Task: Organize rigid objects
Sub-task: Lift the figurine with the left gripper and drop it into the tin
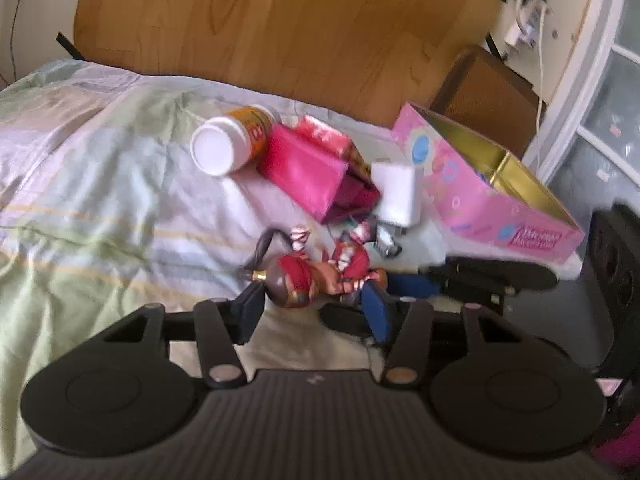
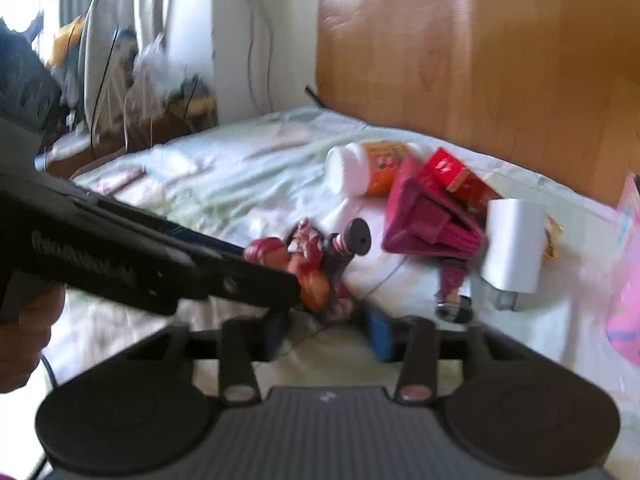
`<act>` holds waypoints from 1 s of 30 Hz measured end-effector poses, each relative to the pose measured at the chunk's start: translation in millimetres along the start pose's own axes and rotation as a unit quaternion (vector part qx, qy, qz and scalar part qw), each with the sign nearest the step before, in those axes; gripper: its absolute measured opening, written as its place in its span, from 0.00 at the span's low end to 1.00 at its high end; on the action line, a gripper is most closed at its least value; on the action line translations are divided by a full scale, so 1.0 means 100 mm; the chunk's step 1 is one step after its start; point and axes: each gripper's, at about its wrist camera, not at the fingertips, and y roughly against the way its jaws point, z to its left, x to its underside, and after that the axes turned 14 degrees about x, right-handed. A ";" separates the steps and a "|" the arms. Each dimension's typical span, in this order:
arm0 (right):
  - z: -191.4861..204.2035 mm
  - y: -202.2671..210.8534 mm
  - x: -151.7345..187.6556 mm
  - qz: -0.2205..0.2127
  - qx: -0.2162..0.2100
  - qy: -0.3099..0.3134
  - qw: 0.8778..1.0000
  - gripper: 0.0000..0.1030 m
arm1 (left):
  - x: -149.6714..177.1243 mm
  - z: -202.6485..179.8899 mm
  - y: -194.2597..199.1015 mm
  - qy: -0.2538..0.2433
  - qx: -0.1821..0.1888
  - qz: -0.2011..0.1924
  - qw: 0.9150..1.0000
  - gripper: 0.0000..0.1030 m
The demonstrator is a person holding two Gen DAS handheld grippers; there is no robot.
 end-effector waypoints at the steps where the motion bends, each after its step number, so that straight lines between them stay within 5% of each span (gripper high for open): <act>1: -0.05 0.01 0.00 -0.002 -0.005 -0.013 1.000 0.33 | -0.04 -0.03 0.00 -0.001 0.000 0.002 1.000 0.55; 6: -0.16 0.11 0.03 -0.014 0.021 -0.032 0.999 0.32 | -0.09 -0.32 -0.11 -0.052 -0.022 0.008 0.998 0.55; 15: -0.52 0.58 0.03 -0.089 0.078 -0.065 0.991 0.32 | -0.38 -0.90 -0.19 -0.134 0.005 -0.008 0.991 0.55; 21: -1.08 0.82 0.06 -0.112 0.154 -0.088 0.978 0.32 | -0.64 -1.43 -0.69 -0.189 0.052 0.003 0.981 0.55; 30: -2.07 0.94 0.27 -0.084 0.251 -0.123 0.956 0.32 | -0.76 -2.16 -1.65 -0.229 0.112 0.030 0.966 0.53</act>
